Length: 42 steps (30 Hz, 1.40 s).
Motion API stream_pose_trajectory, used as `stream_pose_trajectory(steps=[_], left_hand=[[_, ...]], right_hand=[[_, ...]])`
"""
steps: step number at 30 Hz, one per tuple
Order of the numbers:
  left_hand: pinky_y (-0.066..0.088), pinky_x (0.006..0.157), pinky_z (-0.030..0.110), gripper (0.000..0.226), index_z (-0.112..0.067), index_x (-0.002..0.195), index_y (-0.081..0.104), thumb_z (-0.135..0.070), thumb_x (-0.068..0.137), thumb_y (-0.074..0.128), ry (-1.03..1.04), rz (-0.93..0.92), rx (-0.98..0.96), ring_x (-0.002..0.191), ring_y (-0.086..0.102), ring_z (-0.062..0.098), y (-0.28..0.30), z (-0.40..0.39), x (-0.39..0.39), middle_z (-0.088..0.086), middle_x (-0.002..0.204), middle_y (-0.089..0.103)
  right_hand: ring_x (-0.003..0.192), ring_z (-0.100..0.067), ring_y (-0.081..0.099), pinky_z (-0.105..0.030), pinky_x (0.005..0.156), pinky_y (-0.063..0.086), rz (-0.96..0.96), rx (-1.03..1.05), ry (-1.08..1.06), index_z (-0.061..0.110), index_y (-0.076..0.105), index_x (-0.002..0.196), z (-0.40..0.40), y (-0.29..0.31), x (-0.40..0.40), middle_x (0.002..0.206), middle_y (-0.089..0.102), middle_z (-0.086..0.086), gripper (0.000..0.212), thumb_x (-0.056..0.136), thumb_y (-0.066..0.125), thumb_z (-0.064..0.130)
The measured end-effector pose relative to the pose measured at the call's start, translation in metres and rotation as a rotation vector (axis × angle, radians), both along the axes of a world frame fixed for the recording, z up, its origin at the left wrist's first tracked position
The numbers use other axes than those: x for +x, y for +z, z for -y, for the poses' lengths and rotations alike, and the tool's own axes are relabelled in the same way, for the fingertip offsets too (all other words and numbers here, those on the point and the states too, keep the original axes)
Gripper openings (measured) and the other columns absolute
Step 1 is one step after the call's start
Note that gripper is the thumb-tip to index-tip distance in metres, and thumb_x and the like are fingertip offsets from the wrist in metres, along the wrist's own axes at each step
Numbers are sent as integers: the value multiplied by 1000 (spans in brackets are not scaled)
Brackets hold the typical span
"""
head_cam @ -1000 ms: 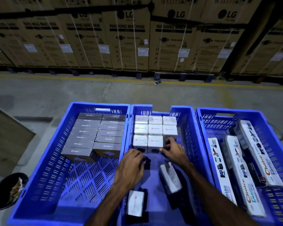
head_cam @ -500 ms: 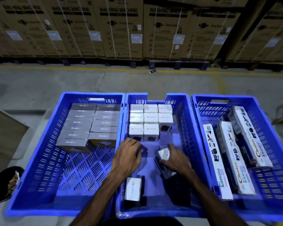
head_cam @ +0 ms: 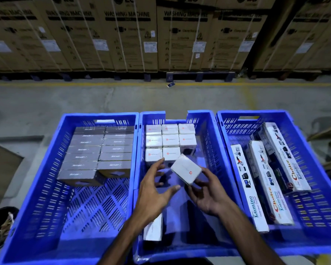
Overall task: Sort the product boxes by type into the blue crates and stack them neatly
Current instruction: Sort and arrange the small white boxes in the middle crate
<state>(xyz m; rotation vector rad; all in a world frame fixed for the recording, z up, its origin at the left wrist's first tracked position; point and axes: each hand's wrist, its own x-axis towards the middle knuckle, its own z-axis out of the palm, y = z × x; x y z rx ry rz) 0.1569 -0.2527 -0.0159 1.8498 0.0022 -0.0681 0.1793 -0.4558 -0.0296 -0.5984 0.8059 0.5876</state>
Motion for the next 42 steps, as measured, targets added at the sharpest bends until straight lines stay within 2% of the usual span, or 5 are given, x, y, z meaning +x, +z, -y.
stream_pose_trajectory(steps=[5,9,17,29,42], left_hand=[[58,93,28,101,-42,153,39,-49,67,92,56,10,-84,126,61,4,18,20,6,-18,139,62],[59,95,39,98,-43,145,45,-69,61,87,211,-44,-148,117,67,8,20,18,13,-14,128,68],[60,92,49,67,-39,124,54,-45,69,91,216,14,-116,109,73,15,19,20,25,-10,115,74],[44,103,31,66,-24,144,52,-16,84,78,-350,272,566,124,52,20,0,68,104,-2,138,58],[46,86,43,50,-25,130,56,-24,85,77,-417,323,1256,114,50,29,-51,95,141,6,127,56]], right_hand=[[75,-24,75,-35,69,62,124,67,-78,12,73,108,-33,15,-21,98,74,-13,32,86,75,35],[96,-23,76,-43,85,64,345,50,-184,17,64,123,-49,9,-29,104,76,-10,60,70,91,23],[114,-28,72,-51,96,57,450,-428,-23,23,59,126,-22,3,-29,115,76,-4,51,82,84,19],[92,-2,72,-18,81,55,827,-1322,203,35,70,102,74,3,-19,96,75,20,20,98,70,15],[88,-2,70,-31,78,58,896,-1440,273,27,74,101,98,-12,-24,94,74,19,12,96,72,16]])
